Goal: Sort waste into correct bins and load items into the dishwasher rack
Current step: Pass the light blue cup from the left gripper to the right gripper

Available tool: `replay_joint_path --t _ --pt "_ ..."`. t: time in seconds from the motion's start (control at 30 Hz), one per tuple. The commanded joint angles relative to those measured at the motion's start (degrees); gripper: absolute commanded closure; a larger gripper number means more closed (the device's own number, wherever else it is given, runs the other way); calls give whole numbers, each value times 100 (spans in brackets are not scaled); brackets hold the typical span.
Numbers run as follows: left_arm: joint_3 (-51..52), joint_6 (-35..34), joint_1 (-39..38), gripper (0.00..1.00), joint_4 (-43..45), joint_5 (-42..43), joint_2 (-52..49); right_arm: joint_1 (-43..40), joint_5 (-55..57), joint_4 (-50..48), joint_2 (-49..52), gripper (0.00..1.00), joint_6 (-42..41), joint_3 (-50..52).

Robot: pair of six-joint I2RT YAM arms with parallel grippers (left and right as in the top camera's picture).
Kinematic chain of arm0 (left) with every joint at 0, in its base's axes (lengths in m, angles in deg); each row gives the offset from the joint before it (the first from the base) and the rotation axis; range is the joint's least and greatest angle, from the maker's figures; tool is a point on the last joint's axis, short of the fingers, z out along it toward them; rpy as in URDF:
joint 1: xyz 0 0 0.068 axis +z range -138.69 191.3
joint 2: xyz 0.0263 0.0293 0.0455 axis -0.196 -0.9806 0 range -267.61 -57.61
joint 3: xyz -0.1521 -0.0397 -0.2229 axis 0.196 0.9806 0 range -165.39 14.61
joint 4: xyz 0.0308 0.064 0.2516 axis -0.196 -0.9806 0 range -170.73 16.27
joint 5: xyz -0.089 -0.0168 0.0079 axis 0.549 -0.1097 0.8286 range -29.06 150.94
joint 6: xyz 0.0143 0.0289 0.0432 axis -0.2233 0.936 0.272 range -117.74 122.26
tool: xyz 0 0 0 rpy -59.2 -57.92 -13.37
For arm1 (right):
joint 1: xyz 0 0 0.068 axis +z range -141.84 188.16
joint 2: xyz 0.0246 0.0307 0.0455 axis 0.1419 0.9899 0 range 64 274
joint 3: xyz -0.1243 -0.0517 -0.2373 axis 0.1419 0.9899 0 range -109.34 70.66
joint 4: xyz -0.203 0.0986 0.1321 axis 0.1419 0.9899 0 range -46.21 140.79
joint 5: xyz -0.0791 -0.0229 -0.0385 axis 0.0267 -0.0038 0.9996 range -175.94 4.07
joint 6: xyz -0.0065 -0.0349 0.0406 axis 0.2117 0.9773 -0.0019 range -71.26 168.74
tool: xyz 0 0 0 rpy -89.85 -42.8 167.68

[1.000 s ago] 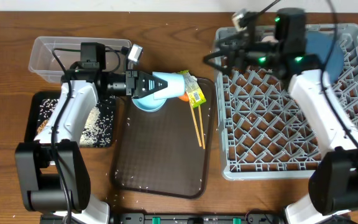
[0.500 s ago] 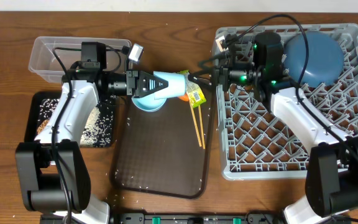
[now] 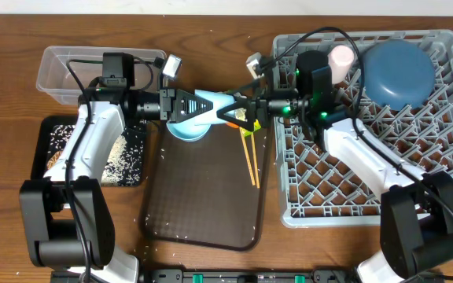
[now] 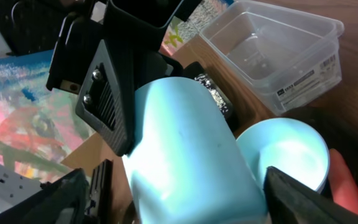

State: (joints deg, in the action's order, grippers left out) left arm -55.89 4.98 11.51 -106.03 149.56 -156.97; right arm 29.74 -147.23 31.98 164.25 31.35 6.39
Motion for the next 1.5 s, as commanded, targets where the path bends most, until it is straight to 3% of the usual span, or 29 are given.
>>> replay_joint_path --t 0.0,0.73,1.03,1.2,1.47 --pt "-90 -42 -28 94 31 133 -46 50 0 -20 28 21 -42 33" --pt "-90 -24 -28 94 31 70 -46 181 -116 -140 393 30 -42 33" --pt "-87 -24 -28 94 31 70 -46 195 -116 -280 391 56 -85 33" --pt "-87 -24 -28 94 31 63 -46 197 -122 -282 393 62 -85 33" --pt "-87 -50 -28 74 2 -76 -46 46 -155 -535 391 67 -299 33"
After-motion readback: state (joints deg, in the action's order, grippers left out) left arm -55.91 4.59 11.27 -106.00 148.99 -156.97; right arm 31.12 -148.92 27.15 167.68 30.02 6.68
